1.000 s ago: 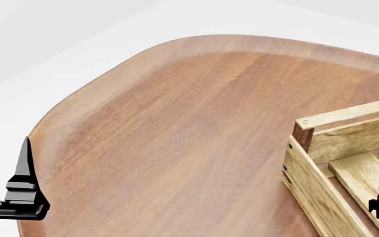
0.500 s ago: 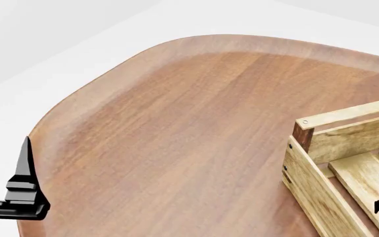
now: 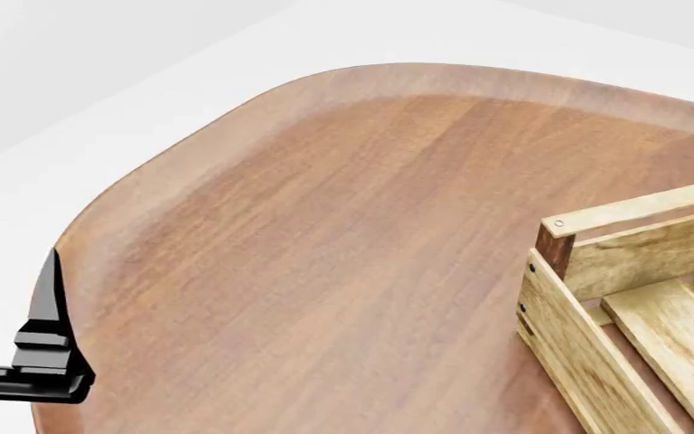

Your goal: Pick up the salad dressing and put it in the tray.

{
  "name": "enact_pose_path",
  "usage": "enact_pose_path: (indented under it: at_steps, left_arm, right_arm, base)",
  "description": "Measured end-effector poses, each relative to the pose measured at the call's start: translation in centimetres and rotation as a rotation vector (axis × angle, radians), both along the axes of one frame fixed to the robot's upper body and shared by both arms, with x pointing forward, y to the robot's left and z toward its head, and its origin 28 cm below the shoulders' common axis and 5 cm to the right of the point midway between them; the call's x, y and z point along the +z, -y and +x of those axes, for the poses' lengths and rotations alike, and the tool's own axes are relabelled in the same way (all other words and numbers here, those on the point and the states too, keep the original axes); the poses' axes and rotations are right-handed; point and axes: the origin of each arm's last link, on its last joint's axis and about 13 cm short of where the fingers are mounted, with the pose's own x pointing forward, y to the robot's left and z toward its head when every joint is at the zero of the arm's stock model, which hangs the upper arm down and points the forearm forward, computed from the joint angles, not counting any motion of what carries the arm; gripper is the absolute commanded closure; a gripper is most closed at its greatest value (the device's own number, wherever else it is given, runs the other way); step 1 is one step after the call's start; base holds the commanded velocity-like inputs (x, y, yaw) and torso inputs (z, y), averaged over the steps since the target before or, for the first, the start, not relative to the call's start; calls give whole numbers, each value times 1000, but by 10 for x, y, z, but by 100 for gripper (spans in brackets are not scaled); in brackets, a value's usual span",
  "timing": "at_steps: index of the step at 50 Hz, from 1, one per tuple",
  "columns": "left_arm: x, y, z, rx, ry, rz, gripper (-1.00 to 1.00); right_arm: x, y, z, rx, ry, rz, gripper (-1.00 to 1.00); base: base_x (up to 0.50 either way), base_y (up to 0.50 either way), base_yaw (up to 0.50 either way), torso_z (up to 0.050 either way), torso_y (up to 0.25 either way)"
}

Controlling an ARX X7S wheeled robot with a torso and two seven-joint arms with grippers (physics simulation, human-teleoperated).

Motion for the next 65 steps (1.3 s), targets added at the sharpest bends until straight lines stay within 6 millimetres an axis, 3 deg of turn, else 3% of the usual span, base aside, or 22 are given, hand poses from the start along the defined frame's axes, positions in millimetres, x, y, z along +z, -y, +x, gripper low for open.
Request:
enact_pose_path:
  at_steps: [15,29,43,65]
  left_arm:
    - [1,1,-1,-4,4,3,-100]
    - [5,0,-2,-1,16,3,-100]
    - [17,-7,-7,34,98,-19,-100]
    - [49,-23,-33,136,460,-103,-100]
  right_arm:
    - [23,4,-6,41,72,-50,-100]
    - [63,-13,-26,146,200,-119,-100]
    - [104,-41,-60,263,383,-198,-100]
    - [148,-82,-129,378,765,-276,-100]
  base:
    - [0,0,0,0,0]
    - [0,0,0,0,0]
    - [0,0,0,0,0]
    - [0,0,0,0,0]
